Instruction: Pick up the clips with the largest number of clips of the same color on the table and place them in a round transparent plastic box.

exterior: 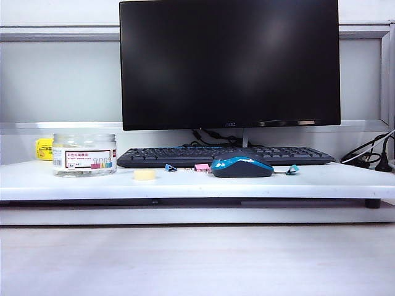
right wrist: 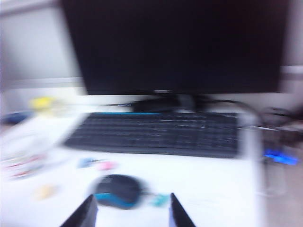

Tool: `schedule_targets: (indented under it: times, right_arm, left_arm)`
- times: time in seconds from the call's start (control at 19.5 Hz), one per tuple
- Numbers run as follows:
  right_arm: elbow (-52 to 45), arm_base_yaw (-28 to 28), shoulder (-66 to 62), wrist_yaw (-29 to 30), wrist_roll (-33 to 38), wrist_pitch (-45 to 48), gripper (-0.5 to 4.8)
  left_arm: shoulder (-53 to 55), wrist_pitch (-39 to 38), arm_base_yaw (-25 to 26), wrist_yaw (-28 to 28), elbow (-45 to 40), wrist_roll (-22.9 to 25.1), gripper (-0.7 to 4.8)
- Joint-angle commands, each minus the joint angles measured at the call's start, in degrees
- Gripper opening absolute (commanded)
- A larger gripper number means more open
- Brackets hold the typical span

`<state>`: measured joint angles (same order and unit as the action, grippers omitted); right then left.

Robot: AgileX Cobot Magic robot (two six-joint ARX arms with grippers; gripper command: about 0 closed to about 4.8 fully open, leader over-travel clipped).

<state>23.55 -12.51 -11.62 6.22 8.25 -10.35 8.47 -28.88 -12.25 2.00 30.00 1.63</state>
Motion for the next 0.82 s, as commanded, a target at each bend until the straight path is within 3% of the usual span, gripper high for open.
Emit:
schedule_targets:
  times: [0.05, 0.21, 0.36, 0.46, 0.67, 0.82]
  right_arm:
    - [0.31, -0.02, 1.25, -10.75, -0.92, -0.57, 1.98]
    - [0.0, -0.02, 1.09, -15.76, 1.2, -4.39, 1.97]
    - [-0.92, -0.02, 1.11, -15.47, 5.11, -7.02, 1.71]
    - [-2.69, -0.04, 1.18, -13.79, 11.54, -7.28, 1.71]
    - [-5.55, -0.04, 1.18, -13.35, 11.74, -6.67, 1.7]
    - [-8.13, -0.04, 1.22, -13.4, 11.72, -4.76, 1.68]
  left_arm:
    - [0.11, 1.16, -0.02, 3.8, -1.4, -0.35, 2.05]
    - [0.09, 2.16, -0.02, 3.82, -3.69, -6.23, 2.05]
    - [0.11, 4.35, -0.02, 3.78, -7.56, -11.52, 2.05]
    - [0.09, 6.19, -0.02, 3.54, -10.36, -19.23, 2.05]
    - [0.09, 9.66, -0.02, 2.69, -13.25, -20.5, 2.04]
    - [0.09, 11.93, -0.02, 1.27, -16.5, -18.05, 1.3]
